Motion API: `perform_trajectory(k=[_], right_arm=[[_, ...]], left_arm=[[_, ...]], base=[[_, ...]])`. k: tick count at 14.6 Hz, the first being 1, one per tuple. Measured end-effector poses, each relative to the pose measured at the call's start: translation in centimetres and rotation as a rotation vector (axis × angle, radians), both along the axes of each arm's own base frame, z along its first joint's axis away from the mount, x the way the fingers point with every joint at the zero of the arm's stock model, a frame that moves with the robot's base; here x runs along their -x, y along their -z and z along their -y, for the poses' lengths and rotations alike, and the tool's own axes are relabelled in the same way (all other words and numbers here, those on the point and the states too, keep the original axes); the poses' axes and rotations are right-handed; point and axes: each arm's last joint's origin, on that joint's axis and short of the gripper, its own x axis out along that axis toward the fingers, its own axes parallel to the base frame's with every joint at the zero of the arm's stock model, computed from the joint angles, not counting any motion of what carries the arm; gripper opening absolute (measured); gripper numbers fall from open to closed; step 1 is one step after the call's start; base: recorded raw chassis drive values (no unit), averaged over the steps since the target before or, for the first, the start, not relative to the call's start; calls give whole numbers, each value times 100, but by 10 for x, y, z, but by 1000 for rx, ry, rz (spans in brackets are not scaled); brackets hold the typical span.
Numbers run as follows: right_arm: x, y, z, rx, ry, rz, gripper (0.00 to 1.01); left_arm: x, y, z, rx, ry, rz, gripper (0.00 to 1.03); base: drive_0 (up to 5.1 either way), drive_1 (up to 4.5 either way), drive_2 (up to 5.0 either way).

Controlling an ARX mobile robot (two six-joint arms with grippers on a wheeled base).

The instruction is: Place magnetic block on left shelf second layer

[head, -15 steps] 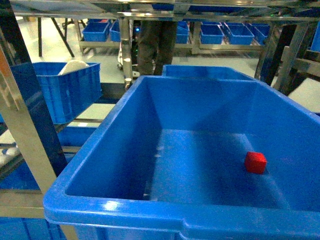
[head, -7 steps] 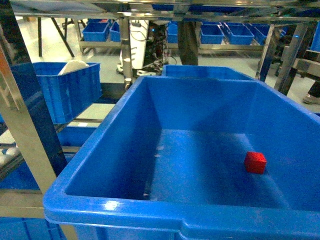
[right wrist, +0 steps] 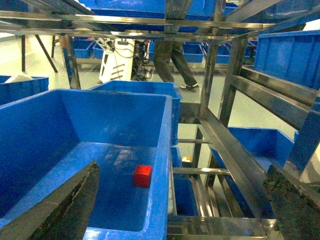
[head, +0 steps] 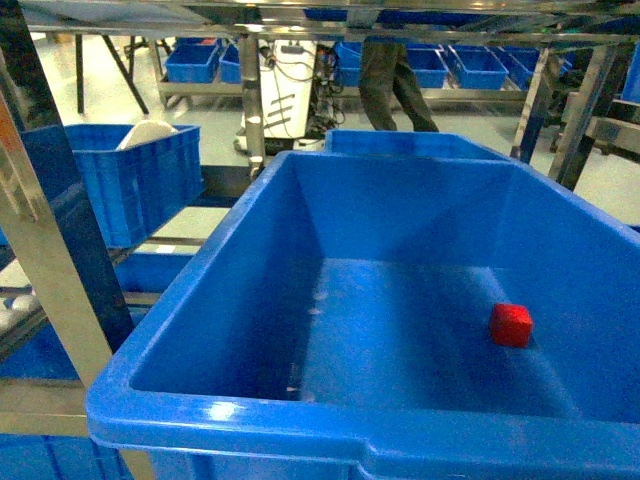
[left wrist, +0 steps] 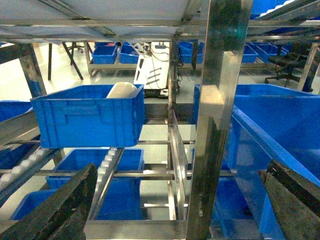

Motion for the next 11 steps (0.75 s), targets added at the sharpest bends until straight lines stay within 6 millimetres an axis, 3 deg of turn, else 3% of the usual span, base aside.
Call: perform_trajectory(k=[11], right_arm=[[0, 0, 0, 0, 0, 0, 98]], left_arm=[[0, 0, 0, 0, 0, 0, 98]], base=[[0, 0, 0]])
